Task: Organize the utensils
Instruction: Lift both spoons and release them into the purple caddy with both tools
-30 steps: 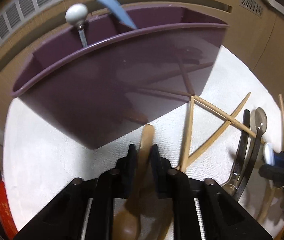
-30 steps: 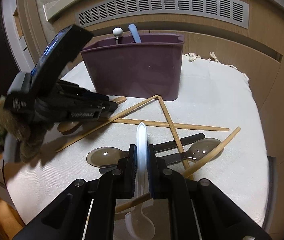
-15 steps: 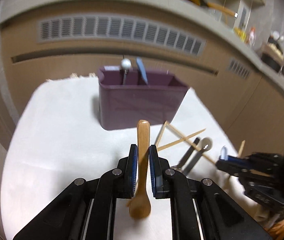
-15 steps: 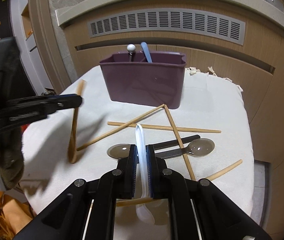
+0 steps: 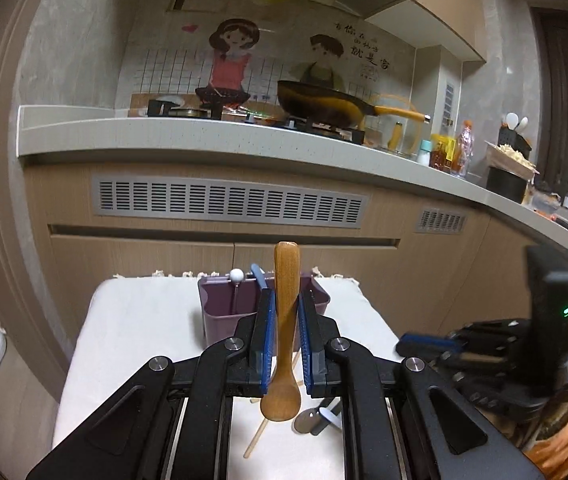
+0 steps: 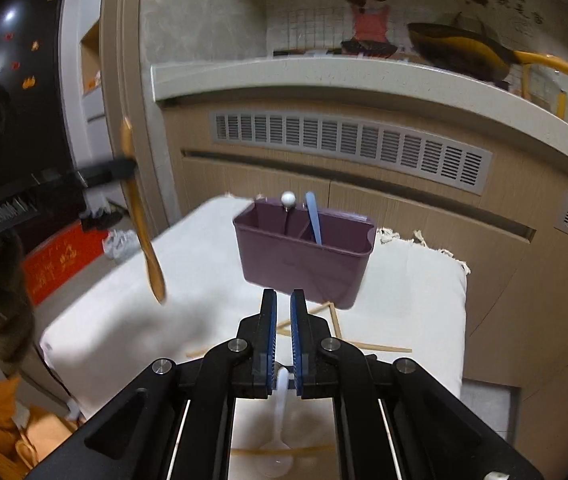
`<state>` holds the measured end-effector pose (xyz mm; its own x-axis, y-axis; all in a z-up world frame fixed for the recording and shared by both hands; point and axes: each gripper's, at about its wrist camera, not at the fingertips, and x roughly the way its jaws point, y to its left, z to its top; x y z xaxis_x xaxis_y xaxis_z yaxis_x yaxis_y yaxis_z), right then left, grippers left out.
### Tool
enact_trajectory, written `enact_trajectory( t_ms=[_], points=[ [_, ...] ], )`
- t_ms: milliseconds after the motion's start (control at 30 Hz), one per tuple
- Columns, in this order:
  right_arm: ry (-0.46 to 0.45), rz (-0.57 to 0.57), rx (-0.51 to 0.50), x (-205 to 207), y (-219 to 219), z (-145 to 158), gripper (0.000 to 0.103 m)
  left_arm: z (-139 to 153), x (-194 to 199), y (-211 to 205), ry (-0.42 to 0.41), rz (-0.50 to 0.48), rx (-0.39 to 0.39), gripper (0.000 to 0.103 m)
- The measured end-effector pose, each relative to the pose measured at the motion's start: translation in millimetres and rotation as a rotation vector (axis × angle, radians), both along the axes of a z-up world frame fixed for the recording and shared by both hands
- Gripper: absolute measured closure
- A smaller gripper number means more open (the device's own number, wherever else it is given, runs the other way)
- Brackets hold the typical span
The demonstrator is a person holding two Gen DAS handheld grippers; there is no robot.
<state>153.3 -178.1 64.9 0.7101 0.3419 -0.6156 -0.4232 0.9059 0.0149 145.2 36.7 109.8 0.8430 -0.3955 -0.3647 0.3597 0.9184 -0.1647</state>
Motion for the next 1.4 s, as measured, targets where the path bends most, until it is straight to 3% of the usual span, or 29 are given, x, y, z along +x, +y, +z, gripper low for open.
enact_trajectory(
  t_ms=[367,633,700,733,967,1100,1267,1400],
  points=[
    [0.343,-0.022,-0.072,28.1,6.2,-125.9,0.088,-43.7,-3.5,9.4,0.104,0.019,0.007,0.091],
    [0.383,-0.022,-0.145,35.1,20.5,-149.8,0.082,-66.0,-2.5,9.3,0.165,0.005,0.007,0.091],
    [0.36,-0.021,-0.162,31.1,22.3,-149.1,0.094,-69.4,-3.1,8.8,0.175,0.004,0.007,0.091],
    [0.351,-0.022,-0.16,29.2,22.1,-147.0,0.094,-70.9,-3.3,8.9,0.181,0.003,0.006,0.091],
    [0.199,-0.028,-0.001,18.5,4.1,-77.5,0.094,-61.4,-4.9,4.6,0.16,-0.005,0.006,0.091],
    [0.016,-0.028,0.131,21.3,-11.8,6.8,0.094,-23.9,3.7,-0.5,0.073,-0.015,0.013,0.091],
    [-0.201,-0.03,0.129,43.6,-1.2,87.3,0.094,33.3,36.0,-9.8,-0.076,0.005,0.014,0.091],
    [-0.306,-0.06,0.108,75.9,13.4,117.7,0.094,53.8,74.9,-16.2,-0.128,0.012,-0.001,0.091]
  ],
)
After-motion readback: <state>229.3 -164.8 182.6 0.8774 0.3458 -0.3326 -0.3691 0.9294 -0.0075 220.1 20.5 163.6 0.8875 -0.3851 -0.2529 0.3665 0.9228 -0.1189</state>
